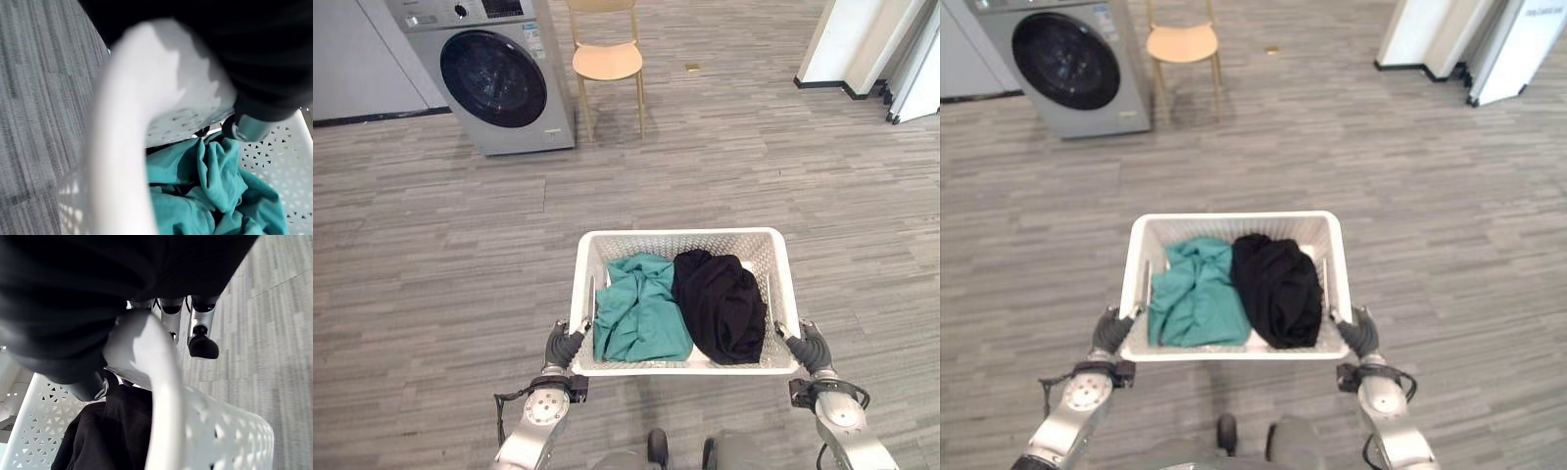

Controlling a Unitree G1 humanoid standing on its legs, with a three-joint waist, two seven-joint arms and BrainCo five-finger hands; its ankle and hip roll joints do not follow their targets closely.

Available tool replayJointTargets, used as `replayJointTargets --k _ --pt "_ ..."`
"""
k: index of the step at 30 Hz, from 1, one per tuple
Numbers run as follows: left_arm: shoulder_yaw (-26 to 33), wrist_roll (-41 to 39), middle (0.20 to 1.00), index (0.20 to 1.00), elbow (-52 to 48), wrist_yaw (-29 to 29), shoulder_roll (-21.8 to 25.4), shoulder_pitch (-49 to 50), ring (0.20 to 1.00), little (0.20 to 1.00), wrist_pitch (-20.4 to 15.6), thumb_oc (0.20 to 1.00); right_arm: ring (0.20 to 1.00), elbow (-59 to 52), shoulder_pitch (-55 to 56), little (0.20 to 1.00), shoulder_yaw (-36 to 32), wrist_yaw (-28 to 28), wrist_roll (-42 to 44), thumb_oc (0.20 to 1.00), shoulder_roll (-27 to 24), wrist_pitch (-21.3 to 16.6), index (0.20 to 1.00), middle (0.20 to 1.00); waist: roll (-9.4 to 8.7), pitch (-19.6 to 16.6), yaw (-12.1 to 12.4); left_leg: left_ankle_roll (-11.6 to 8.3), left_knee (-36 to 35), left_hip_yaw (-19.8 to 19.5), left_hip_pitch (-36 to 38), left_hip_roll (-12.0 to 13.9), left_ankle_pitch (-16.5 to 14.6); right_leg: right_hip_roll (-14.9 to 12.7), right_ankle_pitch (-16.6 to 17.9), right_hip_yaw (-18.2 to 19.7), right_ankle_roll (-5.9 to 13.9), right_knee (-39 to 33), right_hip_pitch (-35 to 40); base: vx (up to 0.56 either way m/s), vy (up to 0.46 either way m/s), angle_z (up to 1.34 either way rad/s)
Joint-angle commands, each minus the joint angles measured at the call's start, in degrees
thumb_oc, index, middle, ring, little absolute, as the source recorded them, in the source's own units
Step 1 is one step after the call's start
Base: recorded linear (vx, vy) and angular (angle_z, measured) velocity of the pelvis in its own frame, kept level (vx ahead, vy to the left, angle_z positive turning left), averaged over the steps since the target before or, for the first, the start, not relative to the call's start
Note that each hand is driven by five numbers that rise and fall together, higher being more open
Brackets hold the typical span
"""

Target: Grab the laundry basket,head to the washer,open it,put in the laundry and shut it.

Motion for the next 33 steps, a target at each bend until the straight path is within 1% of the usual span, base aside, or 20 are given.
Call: replayJointTargets --k 1,4,8,9,10,11,12,14,15,16,17,19,20,21,24,28,30,31,32,33 --pt "2.87 -2.46 0.200 0.200 -5.70 -2.38 1.43 2.66 0.200 0.200 -5.30 0.200 0.200 -4.58 -2.57 0.200 -0.54 5.37 5.53 0.200 0.81 -5.98 0.200 0.200 -2.90 -0.46 -1.58 -5.49 0.73 1.88 2.26 2.55 -4.49 0.83 14.65 0.23 5.27 -30.03 4.97 0.57 -0.067 0.68" --pt "3.37 -1.54 0.200 0.200 -5.26 -2.30 1.00 2.66 0.200 0.200 -5.71 0.200 0.200 -4.63 -2.39 0.200 -0.87 5.26 5.17 0.200 0.81 -6.07 0.200 0.200 -2.77 -0.41 -2.65 -6.84 1.11 0.08 6.23 3.13 -6.96 1.46 17.06 -0.63 6.12 -36.95 2.99 0.49 -0.080 0.76" --pt "2.95 -1.24 0.200 0.200 -5.02 -2.50 0.19 2.76 0.200 0.200 -6.03 0.200 0.200 -5.05 -1.04 0.200 -1.29 5.86 5.49 0.200 1.17 -6.37 0.200 0.200 -2.97 -1.42 -3.76 -8.44 4.60 -2.60 8.70 4.02 -7.89 1.27 19.08 1.31 4.94 -35.63 3.79 0.49 -0.174 0.67" --pt "1.99 -1.42 0.200 0.200 -4.38 -2.45 -0.41 2.00 0.200 0.200 -6.29 0.200 0.200 -5.04 -0.57 0.200 -1.52 5.59 5.95 0.200 0.96 -7.07 0.200 0.200 -1.89 -2.43 -4.30 -11.56 10.72 -3.57 7.81 6.62 -3.31 2.37 18.65 1.76 3.32 -34.01 5.68 0.55 -0.263 0.61" --pt "1.99 -1.41 0.200 0.200 -4.36 -2.44 -0.41 1.96 0.200 0.200 -6.29 0.200 0.200 -5.02 -0.60 0.200 -1.52 5.59 5.96 0.200 0.97 -7.09 0.200 0.200 -2.09 -2.56 -4.47 -11.55 10.70 -3.76 7.54 6.40 -3.08 2.09 18.79 1.68 3.33 -34.10 5.53 0.59 -0.356 0.89" --pt "1.47 -2.26 0.200 0.200 -4.55 -2.81 -0.26 1.67 0.200 0.200 -6.03 0.200 0.200 -5.17 -1.00 0.200 -2.00 5.22 6.42 0.200 0.16 -7.13 0.200 0.200 -2.64 -1.88 -4.12 -12.59 26.77 -2.60 0.66 7.98 3.41 1.78 17.20 1.53 1.27 -34.12 8.60 0.37 -0.271 0.78" --pt "1.15 -2.39 0.200 0.200 -4.54 -2.91 -0.16 1.52 0.200 0.200 -5.98 0.200 0.200 -5.12 -1.57 0.200 -2.03 4.43 7.01 0.200 -0.25 -7.51 0.200 0.200 -2.72 -1.42 -3.66 -12.34 32.44 -2.24 -1.99 8.60 5.63 2.76 15.80 1.91 -0.16 -34.51 10.82 0.50 -0.365 0.47" --pt "1.07 -2.58 0.200 0.200 -4.89 -2.81 0.03 1.32 0.200 0.200 -5.63 0.200 0.200 -5.22 -1.56 0.200 -2.47 4.04 7.08 0.200 -0.42 -7.19 0.200 0.200 -3.64 -1.07 -3.29 -11.64 36.74 -1.00 -5.70 9.00 6.33 2.45 14.72 2.41 -1.18 -34.51 12.30 0.25 -0.176 -0.10" --pt "1.13 -2.91 0.200 0.200 -5.15 -2.95 0.14 1.38 0.200 0.200 -5.60 0.200 0.200 -5.19 -1.42 0.200 -2.79 3.94 7.38 0.200 -0.79 -6.90 0.200 0.200 -3.90 -0.61 -2.46 -10.53 37.09 1.19 -8.39 9.33 4.18 2.54 13.46 2.71 -1.65 -34.68 14.35 0.43 -0.112 -0.17" --pt "0.85 -3.27 0.200 0.200 -5.26 -3.05 0.15 1.18 0.200 0.200 -5.56 0.200 0.200 -5.54 -1.27 0.200 -3.28 3.42 7.95 0.200 -1.01 -6.88 0.200 0.200 -4.52 -0.17 -1.06 -8.94 33.56 3.59 -13.87 7.70 0.41 2.06 11.51 3.46 -1.31 -35.27 17.55 0.44 -0.109 -0.23" --pt "0.84 -3.27 0.200 0.200 -5.26 -3.04 0.18 1.15 0.200 0.200 -5.56 0.200 0.200 -5.55 -1.28 0.200 -3.30 3.42 7.95 0.200 -0.99 -6.87 0.200 0.200 -4.69 -0.28 -1.05 -8.85 33.33 3.68 -13.95 7.51 0.66 1.87 11.61 3.49 -1.26 -35.31 17.39 0.59 -0.023 -0.17" --pt "0.78 -3.07 0.200 0.200 -5.25 -3.09 -0.07 1.58 0.200 0.200 -5.47 0.200 0.200 -5.50 -0.70 0.200 -3.66 3.38 7.81 0.200 -1.17 -6.79 0.200 0.200 -4.55 -0.59 -0.33 -8.21 23.96 5.22 -16.84 6.45 -0.62 1.73 9.52 3.85 -0.48 -35.52 19.63 0.38 0.037 -0.11" --pt "0.71 -3.04 0.200 0.200 -5.21 -3.03 -0.25 1.65 0.200 0.200 -5.32 0.200 0.200 -5.39 -0.50 0.200 -3.74 3.32 7.63 0.200 -1.19 -6.55 0.200 0.200 -3.98 -0.74 0.16 -8.27 18.16 5.40 -17.85 6.25 0.48 2.20 8.36 4.15 -0.25 -35.53 21.18 0.53 0.071 -0.44" --pt "1.33 -2.68 0.200 0.200 -5.41 -2.90 -0.46 2.02 0.200 0.200 -4.99 0.200 0.200 -4.89 -0.53 0.200 -3.70 2.96 6.90 0.200 -1.15 -6.40 0.200 0.200 -2.41 -0.88 1.49 -9.28 7.55 4.72 -20.60 6.12 5.66 4.27 6.11 5.34 -0.09 -35.47 24.52 0.54 0.069 -0.55" --pt "1.46 -2.47 0.200 0.200 -5.75 -2.88 -0.75 2.29 0.200 0.200 -4.78 0.200 0.200 -4.49 -0.77 0.200 -3.97 2.61 6.15 0.200 -0.92 -6.39 0.200 0.200 -2.62 -0.88 2.59 -9.90 0.67 5.77 -23.14 5.85 7.83 4.50 3.31 7.07 0.03 -35.14 28.46 0.52 0.092 -0.32" --pt "2.08 -1.93 0.200 0.200 -5.61 -3.48 -0.45 2.76 0.200 0.200 -4.64 0.200 0.200 -5.17 0.03 0.200 -4.29 3.54 5.33 0.200 0.07 -6.29 0.200 0.200 -2.41 -2.99 3.58 -9.22 2.19 7.43 -23.04 7.39 11.35 3.95 0.11 8.77 0.92 -31.87 31.98 0.52 0.192 -0.41" --pt "1.78 -1.67 0.200 0.200 -5.31 -3.69 -0.30 2.82 0.200 0.200 -4.59 0.200 0.200 -5.28 0.29 0.200 -4.23 3.90 5.64 0.200 0.60 -6.36 0.200 0.200 -3.12 -3.67 3.63 -8.52 4.41 7.27 -23.46 6.81 10.97 2.91 0.65 9.16 1.57 -29.66 31.82 0.45 0.225 -0.39" --pt "1.21 -1.41 0.200 0.200 -4.08 -3.20 0.94 1.34 0.200 0.200 -4.28 0.200 0.200 -4.28 -0.01 0.200 -3.64 4.36 6.17 0.200 1.99 -6.06 0.200 0.200 -4.94 -3.74 2.67 -6.31 7.76 8.37 -21.42 5.74 7.19 -1.02 11.66 9.66 5.14 -15.94 27.44 0.37 0.244 -0.09" --pt "1.20 -1.41 0.200 0.200 -4.08 -3.20 0.93 1.34 0.200 0.200 -4.28 0.200 0.200 -4.28 -0.01 0.200 -3.64 4.36 6.17 0.200 1.99 -6.06 0.200 0.200 -4.89 -3.78 2.71 -6.31 7.76 8.39 -21.47 5.79 7.19 -0.97 11.71 9.70 5.13 -15.95 27.38 0.67 0.406 -0.01" --pt "1.46 -1.13 0.200 0.200 -4.61 -2.64 1.99 1.00 0.200 0.200 -4.26 0.200 0.200 -3.92 -0.47 0.200 -2.76 4.29 6.33 0.200 3.02 -6.52 0.200 0.200 -5.17 -3.62 2.09 -5.10 6.86 9.36 -16.50 5.46 4.62 -2.28 18.08 8.55 5.86 -8.46 22.63 0.39 0.214 0.04"
